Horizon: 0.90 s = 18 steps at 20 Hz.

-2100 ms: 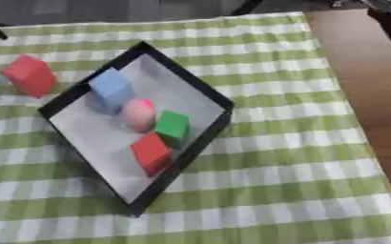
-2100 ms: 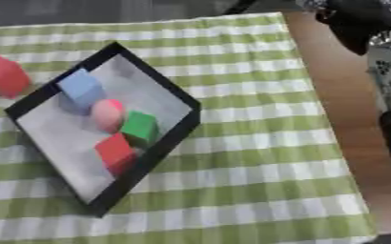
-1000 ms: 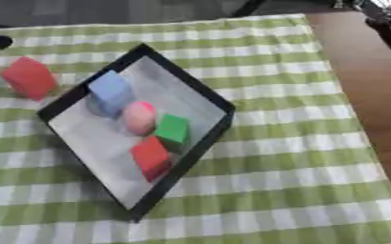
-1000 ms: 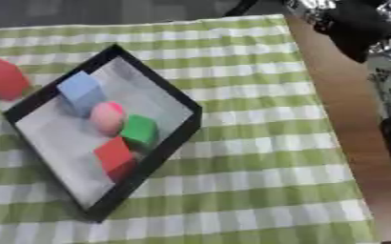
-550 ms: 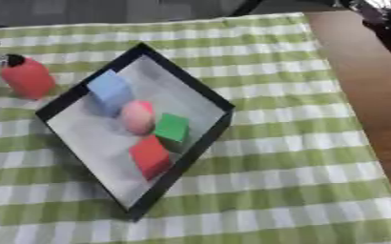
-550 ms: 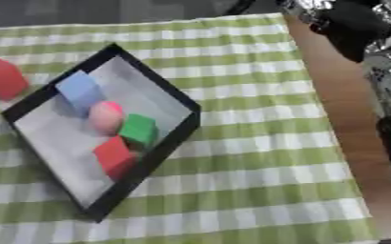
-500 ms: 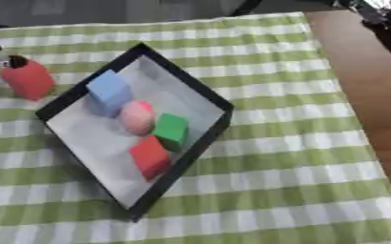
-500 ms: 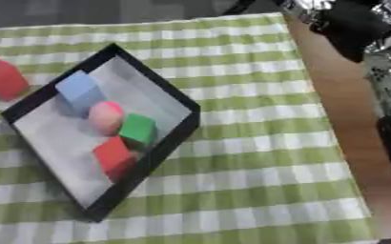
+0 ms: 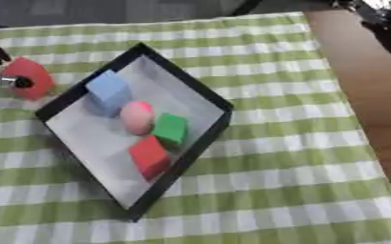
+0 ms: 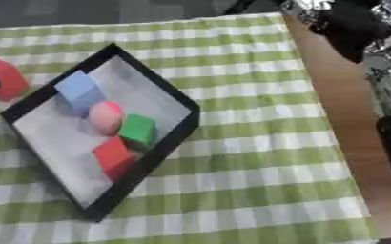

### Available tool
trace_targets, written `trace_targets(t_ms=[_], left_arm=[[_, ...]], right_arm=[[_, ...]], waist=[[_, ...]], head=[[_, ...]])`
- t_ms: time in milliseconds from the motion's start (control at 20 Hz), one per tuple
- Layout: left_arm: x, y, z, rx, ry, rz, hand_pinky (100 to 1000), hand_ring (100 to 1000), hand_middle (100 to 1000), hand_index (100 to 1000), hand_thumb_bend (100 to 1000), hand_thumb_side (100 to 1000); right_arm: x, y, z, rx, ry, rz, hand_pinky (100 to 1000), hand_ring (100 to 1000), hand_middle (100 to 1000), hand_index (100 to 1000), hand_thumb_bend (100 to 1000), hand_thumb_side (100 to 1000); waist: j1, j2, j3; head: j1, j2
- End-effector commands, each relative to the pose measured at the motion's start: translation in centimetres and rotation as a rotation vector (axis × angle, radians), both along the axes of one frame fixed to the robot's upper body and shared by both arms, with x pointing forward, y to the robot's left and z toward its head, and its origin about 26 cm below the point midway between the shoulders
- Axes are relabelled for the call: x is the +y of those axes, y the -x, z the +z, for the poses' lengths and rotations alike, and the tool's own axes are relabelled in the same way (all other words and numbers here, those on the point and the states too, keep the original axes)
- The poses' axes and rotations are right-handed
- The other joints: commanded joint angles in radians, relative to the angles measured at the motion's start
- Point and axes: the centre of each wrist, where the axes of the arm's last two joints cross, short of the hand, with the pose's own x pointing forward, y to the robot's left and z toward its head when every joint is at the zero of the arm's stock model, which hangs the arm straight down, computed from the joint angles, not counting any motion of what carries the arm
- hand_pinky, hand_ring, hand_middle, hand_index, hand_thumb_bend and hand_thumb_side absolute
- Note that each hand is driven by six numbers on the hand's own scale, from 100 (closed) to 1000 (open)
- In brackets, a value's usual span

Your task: Pick up objects on the table and place them in the box.

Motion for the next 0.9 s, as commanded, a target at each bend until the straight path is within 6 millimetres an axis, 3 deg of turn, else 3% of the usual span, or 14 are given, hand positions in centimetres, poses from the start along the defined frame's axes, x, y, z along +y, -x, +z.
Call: trace_targets(t_ms=[50,200,400,450,500,550,700,900], left_arm=[[0.2,0.2,2.0,-0.032,-0.017,0.005,873,833,750,845,825,712],[0.2,0.3,2.5,-0.048,0.01,-0.019,915,873,799,865,810,664],[0.5,1.1,4.5,-0.116,0.083,-0.084,962,890,801,871,711,459],[0.7,1.4,5.2,-0.132,0.095,-0.101,967,888,793,865,627,284],[0.8,1.6,5.7,-0.146,0.104,-0.114,967,888,793,865,619,263],[1.0,1.8,6.2,-0.155,0.108,-0.123,968,889,794,856,565,100],[1.3,2.3,6.9,-0.164,0.091,-0.138,959,872,788,822,510,100],[1.1,2.2,6.5,-0.172,0.097,-0.174,939,839,761,784,520,100]], right_arm=[[-0.3,0.2,0.9,-0.023,0.03,-0.014,888,729,622,768,247,283],[-0.4,0.2,0.9,-0.022,0.03,-0.017,888,728,622,768,245,284],[-0.5,0.2,0.7,-0.018,0.031,-0.024,888,726,620,766,243,285],[-0.6,0.2,0.7,-0.016,0.031,-0.027,888,725,619,766,242,287],[-0.6,0.2,0.7,-0.015,0.031,-0.028,888,725,619,766,241,287],[-0.6,0.2,0.7,-0.013,0.031,-0.03,888,725,619,765,239,288],[-0.6,0.2,0.7,-0.012,0.03,-0.031,887,723,617,764,237,289],[-0.6,0.2,0.7,-0.014,0.028,-0.029,887,721,615,763,233,291]], waist=[[0.012,-0.015,0.001],[0.011,-0.015,0.0],[0.012,-0.016,0.005],[0.012,-0.016,0.006],[0.012,-0.016,0.007],[0.013,-0.016,0.008],[0.013,-0.017,0.009],[0.012,-0.014,0.001]], head=[[-0.002,0.001],[-0.003,0.002],[-0.01,0.004],[-0.012,0.004],[-0.014,0.003],[-0.015,0.003],[-0.016,0.0],[-0.013,-0.007]])
